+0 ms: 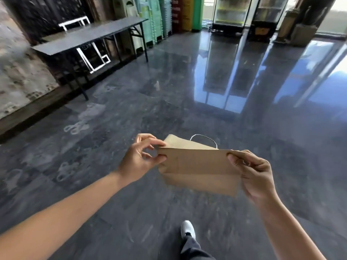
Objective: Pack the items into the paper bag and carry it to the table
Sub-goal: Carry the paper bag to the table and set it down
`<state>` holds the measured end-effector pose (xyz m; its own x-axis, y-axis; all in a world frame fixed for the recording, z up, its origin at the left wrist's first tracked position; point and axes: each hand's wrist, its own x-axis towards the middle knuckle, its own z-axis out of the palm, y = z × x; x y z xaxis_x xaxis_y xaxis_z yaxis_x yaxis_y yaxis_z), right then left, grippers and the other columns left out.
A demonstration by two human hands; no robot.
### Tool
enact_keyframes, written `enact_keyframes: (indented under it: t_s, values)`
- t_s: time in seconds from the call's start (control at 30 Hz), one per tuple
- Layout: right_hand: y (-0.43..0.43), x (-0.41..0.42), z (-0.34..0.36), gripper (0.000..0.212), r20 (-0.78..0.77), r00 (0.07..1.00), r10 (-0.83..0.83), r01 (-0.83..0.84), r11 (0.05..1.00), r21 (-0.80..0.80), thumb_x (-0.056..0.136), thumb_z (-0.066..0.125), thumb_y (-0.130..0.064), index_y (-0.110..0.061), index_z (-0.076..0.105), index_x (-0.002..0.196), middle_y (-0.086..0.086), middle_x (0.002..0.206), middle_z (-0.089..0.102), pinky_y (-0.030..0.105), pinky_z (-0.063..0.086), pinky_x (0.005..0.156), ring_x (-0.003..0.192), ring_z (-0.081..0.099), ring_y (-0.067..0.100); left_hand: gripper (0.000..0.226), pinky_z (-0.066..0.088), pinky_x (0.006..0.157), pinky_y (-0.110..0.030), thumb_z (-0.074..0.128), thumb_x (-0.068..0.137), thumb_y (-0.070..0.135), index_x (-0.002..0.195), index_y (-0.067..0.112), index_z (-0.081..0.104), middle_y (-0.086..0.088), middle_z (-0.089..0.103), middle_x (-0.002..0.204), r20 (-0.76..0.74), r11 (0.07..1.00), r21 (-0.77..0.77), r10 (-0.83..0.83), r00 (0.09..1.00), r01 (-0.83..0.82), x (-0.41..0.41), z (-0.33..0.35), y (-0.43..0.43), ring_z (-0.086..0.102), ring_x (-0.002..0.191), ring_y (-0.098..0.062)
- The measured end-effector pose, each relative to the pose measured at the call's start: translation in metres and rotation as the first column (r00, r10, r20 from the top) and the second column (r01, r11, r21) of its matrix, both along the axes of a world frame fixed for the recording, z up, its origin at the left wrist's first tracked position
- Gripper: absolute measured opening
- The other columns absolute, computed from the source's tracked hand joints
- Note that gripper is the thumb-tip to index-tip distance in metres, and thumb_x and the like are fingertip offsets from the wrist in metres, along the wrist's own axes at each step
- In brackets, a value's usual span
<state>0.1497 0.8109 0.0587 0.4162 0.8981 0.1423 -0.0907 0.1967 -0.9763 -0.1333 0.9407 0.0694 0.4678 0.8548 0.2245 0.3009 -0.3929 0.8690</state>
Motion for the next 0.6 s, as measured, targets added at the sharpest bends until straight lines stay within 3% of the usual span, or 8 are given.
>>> enact_keyframes:
  t_s: [0.1,0.17,0.33,0.4,0.5,0.6]
  values:
    - [0.090,0.014,0.009,0.022,-0.126,0.986,0.105,-0.106,0.994,0.003,0.070,0.077,-0.020,-0.005,0.076,0.086,0.011,0.080,0.058,0.026,0.041,0.068,0.077,0.055,0.018,0.063,0.053,0.075,-0.016,0.085,0.069,0.028,0.122,0.041,0.055,0.006,0.043,0.131,-0.044,0.995,-0.098,-0.037,0.998,0.033,0.006,0.012,0.061,0.055,0.109,-0.012]
    - [0.147,0.013,0.017,0.017,-0.186,0.965,0.183,-0.188,0.982,-0.011,0.069,0.077,-0.016,-0.006,0.076,0.083,0.004,0.075,0.065,0.024,0.046,0.066,0.072,0.060,0.015,0.063,0.046,0.081,-0.010,0.080,0.070,0.038,0.125,0.039,0.050,0.009,0.045,0.132,-0.052,0.993,-0.117,-0.025,0.998,0.019,0.007,0.021,0.097,0.052,0.112,-0.005]
    - [0.292,-0.011,0.027,0.019,-0.205,0.928,0.312,-0.332,0.940,-0.071,0.069,0.078,-0.016,-0.007,0.076,0.085,0.003,0.072,0.073,0.024,0.050,0.061,0.066,0.064,0.014,0.015,0.035,0.107,-0.026,0.066,0.087,0.020,0.099,0.010,0.068,0.001,0.051,0.140,0.046,0.979,-0.035,0.203,0.978,-0.201,-0.012,0.018,0.200,0.047,0.129,-0.009]
    - [0.350,-0.029,0.022,0.015,-0.217,0.907,0.360,-0.388,0.916,-0.099,0.072,0.077,-0.013,-0.007,0.076,0.085,0.005,0.071,0.073,0.025,0.051,0.059,0.063,0.064,0.015,0.020,0.038,0.106,-0.022,0.060,0.088,0.022,0.092,0.008,0.073,-0.001,0.056,0.137,0.086,0.961,-0.026,0.276,0.957,-0.275,-0.023,0.007,0.243,0.051,0.126,-0.007]
    - [0.437,-0.054,0.007,0.014,-0.231,0.885,0.403,-0.439,0.889,-0.130,0.072,0.076,-0.011,-0.005,0.075,0.085,0.006,0.072,0.073,0.026,0.052,0.059,0.064,0.064,0.016,0.020,0.040,0.108,-0.028,0.065,0.085,0.024,0.099,0.014,0.076,0.001,0.068,0.121,0.131,0.945,0.016,0.322,0.938,-0.327,-0.052,-0.016,0.314,0.054,0.124,-0.008]
    - [0.539,-0.082,-0.002,0.020,-0.220,0.860,0.461,-0.497,0.855,-0.150,0.073,0.076,-0.014,-0.002,0.074,0.089,0.007,0.074,0.073,0.028,0.052,0.062,0.067,0.065,0.018,0.031,0.033,0.108,-0.025,0.076,0.072,0.039,0.103,0.032,0.074,0.016,0.069,0.118,0.036,0.937,0.050,0.344,0.938,-0.346,-0.094,-0.033,0.404,0.044,0.132,-0.005]
